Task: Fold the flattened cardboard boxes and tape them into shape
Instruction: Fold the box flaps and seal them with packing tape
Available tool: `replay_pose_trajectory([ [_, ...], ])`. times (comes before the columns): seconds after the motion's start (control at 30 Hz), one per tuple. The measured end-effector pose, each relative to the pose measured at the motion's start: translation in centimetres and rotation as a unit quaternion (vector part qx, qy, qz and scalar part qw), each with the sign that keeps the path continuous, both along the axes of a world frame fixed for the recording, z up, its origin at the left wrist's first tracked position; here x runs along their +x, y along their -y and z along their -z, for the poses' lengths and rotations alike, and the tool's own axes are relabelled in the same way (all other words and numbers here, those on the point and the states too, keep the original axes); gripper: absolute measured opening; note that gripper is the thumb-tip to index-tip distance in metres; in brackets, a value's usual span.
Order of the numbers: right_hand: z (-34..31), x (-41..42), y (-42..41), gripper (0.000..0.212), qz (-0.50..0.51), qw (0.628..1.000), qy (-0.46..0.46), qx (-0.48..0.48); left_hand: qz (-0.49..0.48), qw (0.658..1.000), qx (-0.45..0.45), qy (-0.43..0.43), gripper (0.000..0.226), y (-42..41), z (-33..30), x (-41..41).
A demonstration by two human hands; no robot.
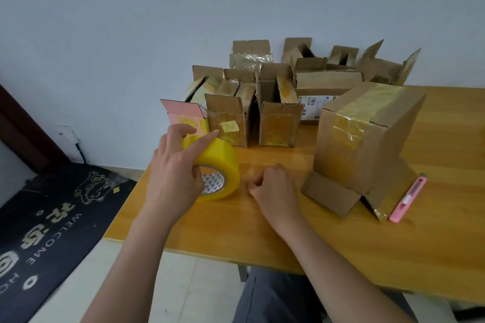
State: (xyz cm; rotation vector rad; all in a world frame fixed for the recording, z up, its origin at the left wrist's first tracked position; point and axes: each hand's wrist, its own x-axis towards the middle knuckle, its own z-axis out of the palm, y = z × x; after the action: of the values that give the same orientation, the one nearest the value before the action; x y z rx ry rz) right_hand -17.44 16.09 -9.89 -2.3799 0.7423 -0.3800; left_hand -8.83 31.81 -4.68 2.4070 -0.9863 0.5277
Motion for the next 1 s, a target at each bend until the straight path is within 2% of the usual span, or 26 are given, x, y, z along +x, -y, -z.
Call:
replay_pose_trajectory([
  [0.03,-0.1,-0.1,0.1,0.018,0.010,1.000,0.009,-0.012,-0.002,1.000,0.004,-0.001,0.075,0.1,0.0,-0.1],
  [0.1,0.0,0.0,0.7,0.057,0.033,0.999,0.016,0.000,0.001,1.000,0.005,-0.008,0.076,-0.1,-0.1,-0.4],
  [0.17,0.0,0.0,0.9,0.071,0.021,0.999,0.026,0.027,0.003,1.000,0.011,-0.025,0.074,-0.2,-0.3,-0.6],
  [0.3,-0.7,-0.5,0.3,0.053,-0.035,0.996,0.078,0.018,0.022,0.999,0.004,-0.043,0.072,0.1,-1.6,-1.6],
  [0.4,-2.9,-2.3,0.6,0.032,-0.032,0.986,0.159,-0.045,0.056,0.995,-0.085,0.013,0.057,1.2,-2.7,-2.9],
  [0.47,-4.7,-4.1,1.5,0.017,-0.007,0.948,0.285,-0.143,0.090,0.985,-0.139,0.039,0.045,2.9,-3.3,-4.1],
  [0.53,-6.1,-6.0,3.3,0.008,0.037,0.887,0.404,-0.219,0.129,0.976,-0.169,0.048,0.039,5.5,-3.3,-5.2],
  [0.6,-7.3,-7.9,6.0,0.009,0.091,0.850,0.449,-0.259,0.156,0.971,-0.181,0.009,0.036,8.5,-2.9,-6.3],
  [0.63,-7.7,-8.7,7.4,0.011,0.114,0.845,0.450,-0.266,0.158,0.970,-0.185,-0.025,0.034,9.9,-2.7,-7.1],
  [0.7,-8.3,-10.0,10.4,0.019,0.136,0.864,0.421,-0.242,0.146,0.962,-0.204,-0.104,0.028,12.4,-2.5,-8.9],
  [0.77,-8.3,-10.8,13.1,0.032,0.119,0.908,0.351,-0.196,0.136,0.949,-0.230,-0.167,0.026,14.5,-2.4,-10.4],
  [0.87,-7.4,-11.2,16.5,0.045,0.061,0.960,0.225,-0.156,0.114,0.950,-0.226,-0.185,0.032,16.8,-2.1,-12.0],
  [0.93,-6.6,-11.2,17.3,0.046,0.048,0.969,0.203,-0.132,0.098,0.954,-0.217,-0.180,0.036,17.7,-1.9,-12.6],
  [1.0,-6.0,-11.1,17.0,0.044,0.041,0.966,0.219,-0.134,0.094,0.953,-0.227,-0.175,0.033,18.3,-2.1,-12.6],
])
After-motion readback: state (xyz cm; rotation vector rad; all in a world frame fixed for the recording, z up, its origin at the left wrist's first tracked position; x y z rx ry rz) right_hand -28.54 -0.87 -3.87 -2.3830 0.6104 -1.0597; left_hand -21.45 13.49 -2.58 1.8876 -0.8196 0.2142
